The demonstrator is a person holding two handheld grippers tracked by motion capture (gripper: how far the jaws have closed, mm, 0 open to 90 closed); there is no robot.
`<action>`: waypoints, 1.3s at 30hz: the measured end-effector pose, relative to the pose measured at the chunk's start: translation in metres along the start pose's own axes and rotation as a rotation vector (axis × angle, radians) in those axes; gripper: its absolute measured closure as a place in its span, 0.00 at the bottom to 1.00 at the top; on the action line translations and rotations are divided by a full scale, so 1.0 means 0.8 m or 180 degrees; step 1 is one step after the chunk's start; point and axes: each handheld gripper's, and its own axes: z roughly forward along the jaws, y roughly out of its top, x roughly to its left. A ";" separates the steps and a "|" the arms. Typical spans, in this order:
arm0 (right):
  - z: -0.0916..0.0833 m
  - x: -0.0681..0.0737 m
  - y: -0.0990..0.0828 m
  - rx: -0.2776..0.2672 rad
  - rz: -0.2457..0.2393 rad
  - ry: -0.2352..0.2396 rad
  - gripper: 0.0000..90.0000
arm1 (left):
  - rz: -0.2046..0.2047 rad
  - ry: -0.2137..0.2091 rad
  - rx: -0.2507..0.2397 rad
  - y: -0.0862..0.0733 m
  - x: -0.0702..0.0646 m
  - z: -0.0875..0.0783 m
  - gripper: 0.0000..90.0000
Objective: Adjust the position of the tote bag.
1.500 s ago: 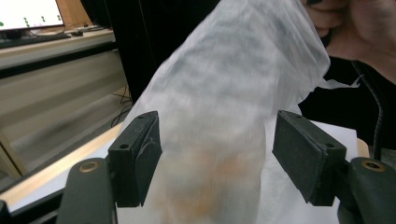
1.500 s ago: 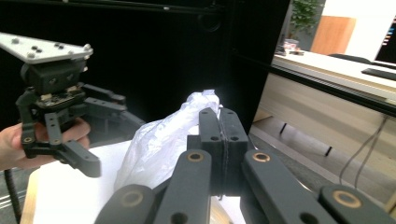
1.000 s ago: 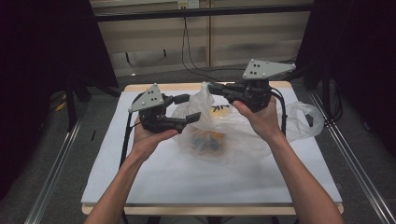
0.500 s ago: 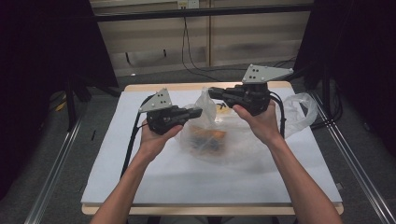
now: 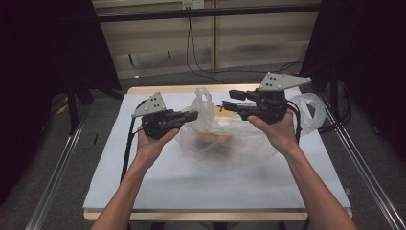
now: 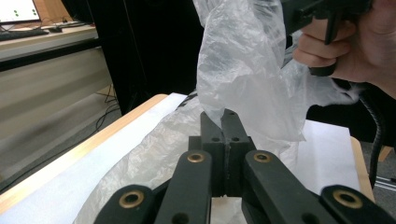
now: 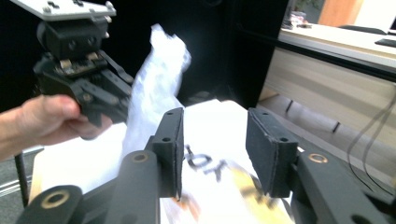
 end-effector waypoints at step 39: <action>-0.183 -0.041 -0.042 -0.0268 0.0324 -0.1264 0.33 | -0.0147 0.0110 -0.0131 -0.015 0.010 -0.025 1.00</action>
